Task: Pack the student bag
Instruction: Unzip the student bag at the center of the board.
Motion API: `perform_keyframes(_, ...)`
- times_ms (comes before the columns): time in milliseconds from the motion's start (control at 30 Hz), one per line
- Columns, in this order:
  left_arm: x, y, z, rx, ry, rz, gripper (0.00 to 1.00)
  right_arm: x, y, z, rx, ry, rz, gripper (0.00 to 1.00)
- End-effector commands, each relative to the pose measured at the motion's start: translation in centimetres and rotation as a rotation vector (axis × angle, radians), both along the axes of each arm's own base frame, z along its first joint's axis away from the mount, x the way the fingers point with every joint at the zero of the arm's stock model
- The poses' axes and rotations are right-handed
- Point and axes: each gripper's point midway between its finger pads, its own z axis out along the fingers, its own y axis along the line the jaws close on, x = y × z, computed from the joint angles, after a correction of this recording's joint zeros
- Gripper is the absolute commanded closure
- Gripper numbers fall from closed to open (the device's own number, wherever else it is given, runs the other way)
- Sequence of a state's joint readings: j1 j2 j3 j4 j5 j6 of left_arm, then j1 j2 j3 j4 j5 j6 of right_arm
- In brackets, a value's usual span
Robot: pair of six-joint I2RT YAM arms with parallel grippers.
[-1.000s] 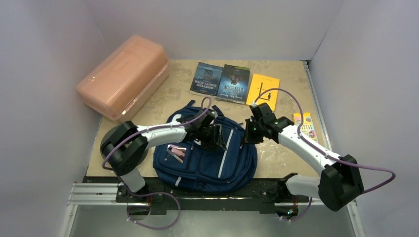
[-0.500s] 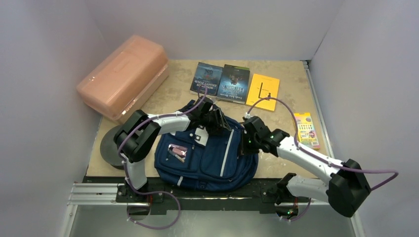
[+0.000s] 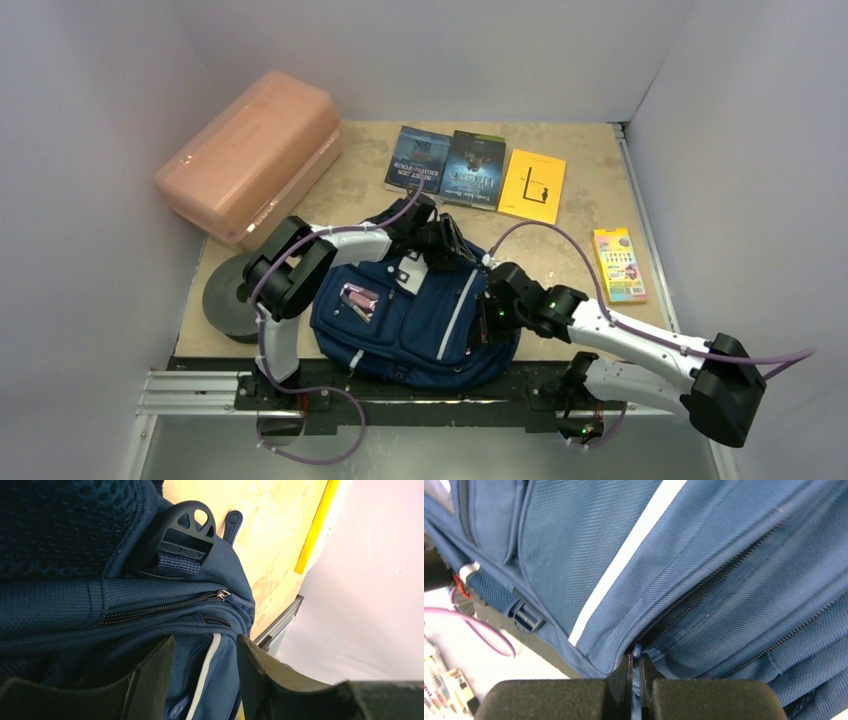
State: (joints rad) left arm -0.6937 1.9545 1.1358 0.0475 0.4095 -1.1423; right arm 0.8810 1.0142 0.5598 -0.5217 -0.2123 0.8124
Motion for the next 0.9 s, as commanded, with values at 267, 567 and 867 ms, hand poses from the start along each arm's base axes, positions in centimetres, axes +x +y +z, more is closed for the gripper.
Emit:
perform_keyframes(267,2.2,3.4,0.1,0.189,-0.155,0.011,0.39,-5.1,3.4,4.4,0.179,0.041,0.253,1.00)
perform_keyframes(567,-6.9,4.7,7.3,0.287,-0.287,-0.327,0.24,-1.0,1.8,4.5,0.089,-0.146,0.078,1.00)
perform_keyframes(867,-10.5,-1.9,5.2,0.169,-0.178,-0.482,0.25,-0.6,1.1,5.4,0.172,-0.188,-0.030,1.00)
